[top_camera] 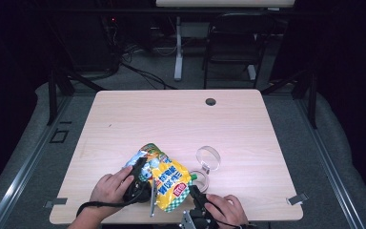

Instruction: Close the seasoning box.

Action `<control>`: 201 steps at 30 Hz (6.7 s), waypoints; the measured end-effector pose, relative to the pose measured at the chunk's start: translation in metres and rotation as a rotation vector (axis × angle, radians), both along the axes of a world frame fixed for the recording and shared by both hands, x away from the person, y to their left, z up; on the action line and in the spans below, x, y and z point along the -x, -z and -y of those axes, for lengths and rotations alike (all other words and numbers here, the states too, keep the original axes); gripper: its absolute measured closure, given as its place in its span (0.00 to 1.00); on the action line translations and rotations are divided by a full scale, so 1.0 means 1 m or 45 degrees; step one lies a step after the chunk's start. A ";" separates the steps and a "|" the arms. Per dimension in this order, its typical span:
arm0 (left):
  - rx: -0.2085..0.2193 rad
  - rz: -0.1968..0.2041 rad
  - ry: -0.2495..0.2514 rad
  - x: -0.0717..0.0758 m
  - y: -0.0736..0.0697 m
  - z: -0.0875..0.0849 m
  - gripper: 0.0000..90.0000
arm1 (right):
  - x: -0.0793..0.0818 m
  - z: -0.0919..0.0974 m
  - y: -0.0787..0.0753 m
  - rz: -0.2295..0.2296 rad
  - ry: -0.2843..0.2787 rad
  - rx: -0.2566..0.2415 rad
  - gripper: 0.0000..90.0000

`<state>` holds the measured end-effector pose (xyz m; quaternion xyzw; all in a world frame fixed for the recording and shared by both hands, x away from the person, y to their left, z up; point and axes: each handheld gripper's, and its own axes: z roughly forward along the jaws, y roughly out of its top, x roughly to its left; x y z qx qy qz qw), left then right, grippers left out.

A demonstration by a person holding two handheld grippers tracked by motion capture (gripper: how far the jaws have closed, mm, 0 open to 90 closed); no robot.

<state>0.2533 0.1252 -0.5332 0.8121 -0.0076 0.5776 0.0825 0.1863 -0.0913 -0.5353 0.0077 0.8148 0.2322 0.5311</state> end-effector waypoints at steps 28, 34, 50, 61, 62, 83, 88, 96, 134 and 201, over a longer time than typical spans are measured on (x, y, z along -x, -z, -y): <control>-0.110 0.064 0.003 0.001 -0.019 -0.001 0.72 | 0.000 -0.004 0.000 0.044 0.013 -0.067 1.00; -0.123 0.065 0.004 0.001 -0.023 -0.001 0.72 | 0.001 -0.005 0.000 0.044 0.014 -0.099 1.00; -0.180 0.096 0.028 0.001 -0.027 0.001 0.73 | 0.002 -0.007 0.002 0.025 0.032 -0.139 1.00; -0.213 0.084 0.027 0.001 -0.033 0.003 0.73 | 0.003 -0.006 0.003 0.020 0.047 -0.155 1.00; -0.218 0.089 0.031 0.001 -0.033 0.003 0.73 | 0.003 -0.006 0.003 0.023 0.048 -0.158 1.00; -0.314 0.117 0.051 0.000 -0.040 0.010 0.74 | 0.001 -0.005 0.006 0.024 0.052 -0.175 1.00; -0.315 0.099 0.040 0.000 -0.041 0.011 0.74 | 0.001 -0.005 0.006 0.022 0.054 -0.183 1.00; -0.328 0.122 0.046 0.000 -0.042 0.012 0.74 | 0.001 -0.004 0.007 0.013 0.057 -0.187 1.00; -0.438 0.121 0.065 0.003 -0.052 0.021 0.75 | 0.003 -0.005 0.008 -0.008 0.056 -0.210 1.00; -0.576 0.172 0.077 0.008 -0.062 0.030 0.76 | 0.002 -0.006 0.007 -0.014 0.057 -0.218 0.99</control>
